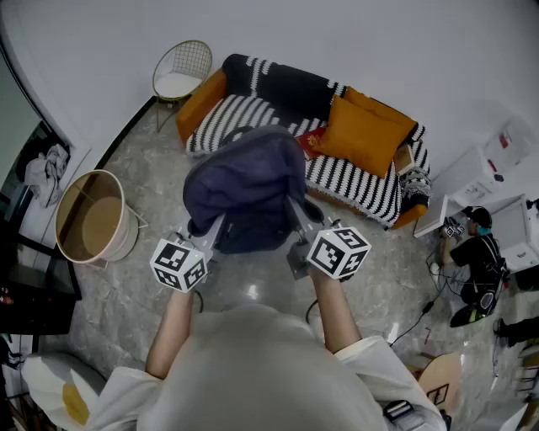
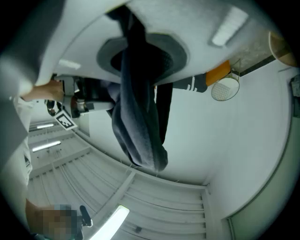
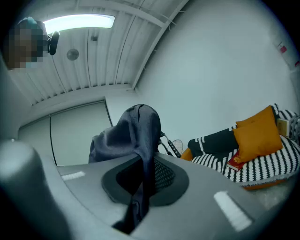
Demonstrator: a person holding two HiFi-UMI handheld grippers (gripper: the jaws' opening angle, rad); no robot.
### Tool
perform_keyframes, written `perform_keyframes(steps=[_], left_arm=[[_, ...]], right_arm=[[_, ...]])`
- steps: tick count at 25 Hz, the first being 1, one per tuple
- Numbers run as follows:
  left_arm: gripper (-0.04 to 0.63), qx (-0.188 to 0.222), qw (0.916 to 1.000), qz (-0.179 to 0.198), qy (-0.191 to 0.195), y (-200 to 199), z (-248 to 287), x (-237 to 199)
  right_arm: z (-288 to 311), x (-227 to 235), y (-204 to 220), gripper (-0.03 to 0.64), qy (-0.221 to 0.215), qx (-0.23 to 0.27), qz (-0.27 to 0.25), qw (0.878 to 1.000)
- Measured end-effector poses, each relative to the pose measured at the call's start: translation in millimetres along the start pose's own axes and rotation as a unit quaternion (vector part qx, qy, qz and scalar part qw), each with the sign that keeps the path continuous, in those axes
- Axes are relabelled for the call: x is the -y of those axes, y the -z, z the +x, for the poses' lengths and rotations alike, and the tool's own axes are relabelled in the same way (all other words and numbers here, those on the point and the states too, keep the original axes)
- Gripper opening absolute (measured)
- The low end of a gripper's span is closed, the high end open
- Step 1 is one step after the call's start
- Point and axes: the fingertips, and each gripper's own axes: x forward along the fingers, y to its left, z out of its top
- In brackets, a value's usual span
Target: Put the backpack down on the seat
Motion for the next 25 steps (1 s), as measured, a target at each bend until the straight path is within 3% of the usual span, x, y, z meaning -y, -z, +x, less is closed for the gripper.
perform_keyframes(steps=[7,13,25], left_arm=[[0.031,-0.001,1.0000,0.001,-0.008,-5,6,13],[0.029,-0.007,0.9994,-0.010,-0.032,0,23,29],[0.028,-0.023,0.9960,-0.037,-0.078,21,46,56]], right_arm=[[-12,9,-3,0.014,-0.011,0.001,-0.011,1.000],[-27,31,7,0.012,-0.010,-0.041,-0.080,0.996],[-44,68,13,0.011,-0.062,-0.065,-0.076,0.993]])
